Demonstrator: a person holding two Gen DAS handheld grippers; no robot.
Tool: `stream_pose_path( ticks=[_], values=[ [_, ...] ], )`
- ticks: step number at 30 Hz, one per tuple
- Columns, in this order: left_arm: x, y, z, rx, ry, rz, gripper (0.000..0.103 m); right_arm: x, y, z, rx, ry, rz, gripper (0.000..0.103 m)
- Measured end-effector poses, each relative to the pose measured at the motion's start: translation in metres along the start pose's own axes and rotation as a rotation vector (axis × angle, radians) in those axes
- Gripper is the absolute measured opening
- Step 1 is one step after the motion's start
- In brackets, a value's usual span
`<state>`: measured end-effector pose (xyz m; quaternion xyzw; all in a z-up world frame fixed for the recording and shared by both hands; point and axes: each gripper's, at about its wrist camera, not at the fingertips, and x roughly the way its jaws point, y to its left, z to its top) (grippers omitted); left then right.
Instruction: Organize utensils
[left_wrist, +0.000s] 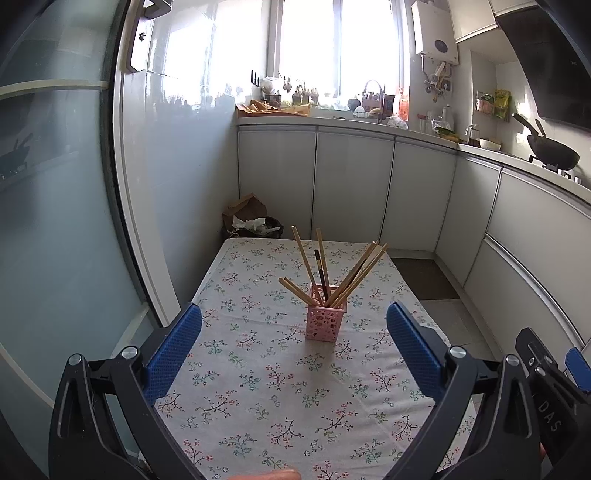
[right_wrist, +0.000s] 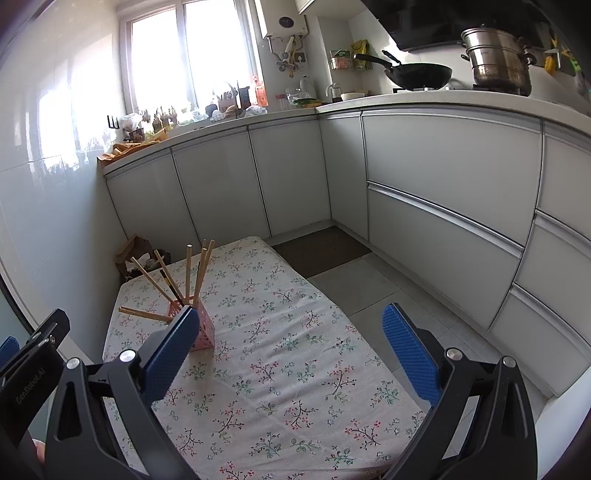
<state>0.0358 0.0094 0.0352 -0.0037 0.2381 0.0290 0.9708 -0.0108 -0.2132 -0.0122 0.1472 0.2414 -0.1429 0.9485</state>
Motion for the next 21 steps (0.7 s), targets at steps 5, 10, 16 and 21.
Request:
stream_pose_path(
  ticks=[5,10,16,21],
  values=[
    [-0.0008,-0.002,-0.0007,0.015,-0.004,-0.006,0.096,0.001,-0.0015,0.0002,0.0,0.004,0.002,0.097],
    [-0.0015,-0.0016,-0.0011,0.017,-0.004,-0.011,0.096,0.0031,-0.0012,0.0005,-0.001,0.007,0.001,0.097],
    [-0.0032,-0.0001,-0.0003,0.016,-0.009,-0.01,0.096,0.0035,-0.0013,-0.0012,0.001,0.011,0.0,0.097],
    [-0.0043,-0.0018,-0.0021,0.027,-0.034,0.014,0.096,0.0036,-0.0012,-0.0011,0.0,0.013,-0.001,0.097]
  ],
)
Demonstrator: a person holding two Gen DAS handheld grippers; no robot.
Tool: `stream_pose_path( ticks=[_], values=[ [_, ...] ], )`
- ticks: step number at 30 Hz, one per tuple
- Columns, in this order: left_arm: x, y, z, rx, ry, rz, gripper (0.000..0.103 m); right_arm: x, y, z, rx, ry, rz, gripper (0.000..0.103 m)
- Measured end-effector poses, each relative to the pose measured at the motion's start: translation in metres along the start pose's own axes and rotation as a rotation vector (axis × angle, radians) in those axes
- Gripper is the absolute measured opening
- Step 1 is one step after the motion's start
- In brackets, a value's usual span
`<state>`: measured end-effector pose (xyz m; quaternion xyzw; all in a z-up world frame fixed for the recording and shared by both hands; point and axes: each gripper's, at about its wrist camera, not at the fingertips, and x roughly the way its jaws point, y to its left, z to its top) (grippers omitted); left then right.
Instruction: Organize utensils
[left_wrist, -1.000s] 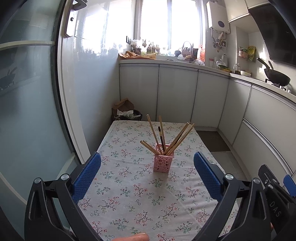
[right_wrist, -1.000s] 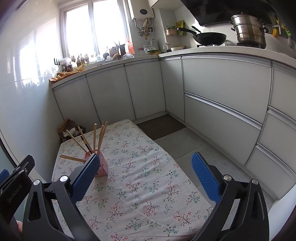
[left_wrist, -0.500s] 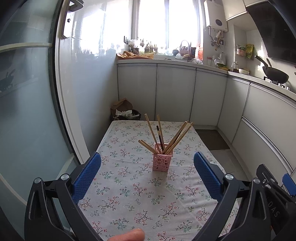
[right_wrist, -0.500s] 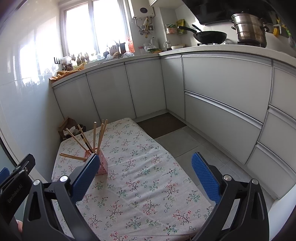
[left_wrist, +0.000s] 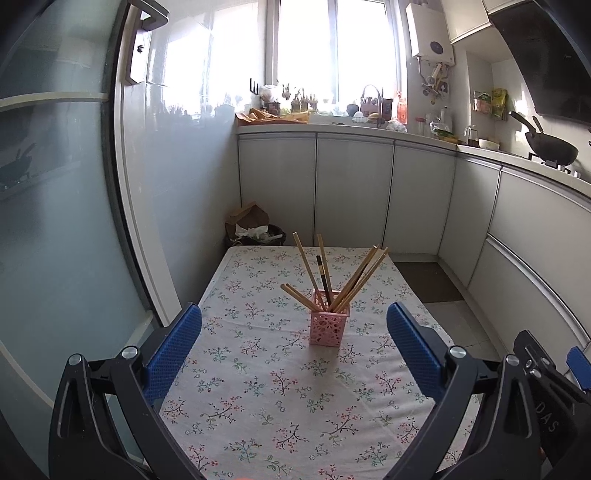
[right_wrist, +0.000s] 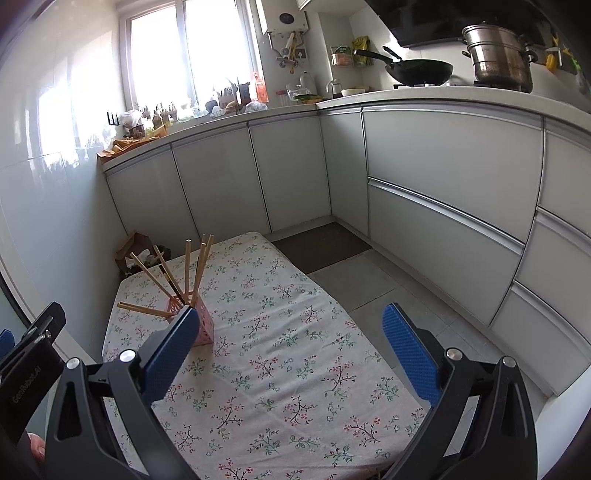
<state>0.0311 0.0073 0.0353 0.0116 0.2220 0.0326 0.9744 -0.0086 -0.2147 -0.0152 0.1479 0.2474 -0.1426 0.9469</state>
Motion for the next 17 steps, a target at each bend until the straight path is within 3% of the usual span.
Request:
stream_pose_path(
  ticks=[9,12,17],
  values=[
    [-0.0039,0.0004,0.0004,0.005,-0.041,0.009,0.092,-0.0016,0.0003,-0.0002,0.001,-0.007,-0.001,0.097],
    [-0.0043,-0.0018,0.0014,0.017,-0.039,-0.007,0.097,-0.0026,0.0007,-0.0007,0.001,-0.012,0.0,0.097],
    [-0.0032,-0.0013,0.0021,0.007,-0.033,-0.009,0.096,-0.0063,-0.0018,-0.0001,0.008,-0.025,0.002,0.097]
  ],
)
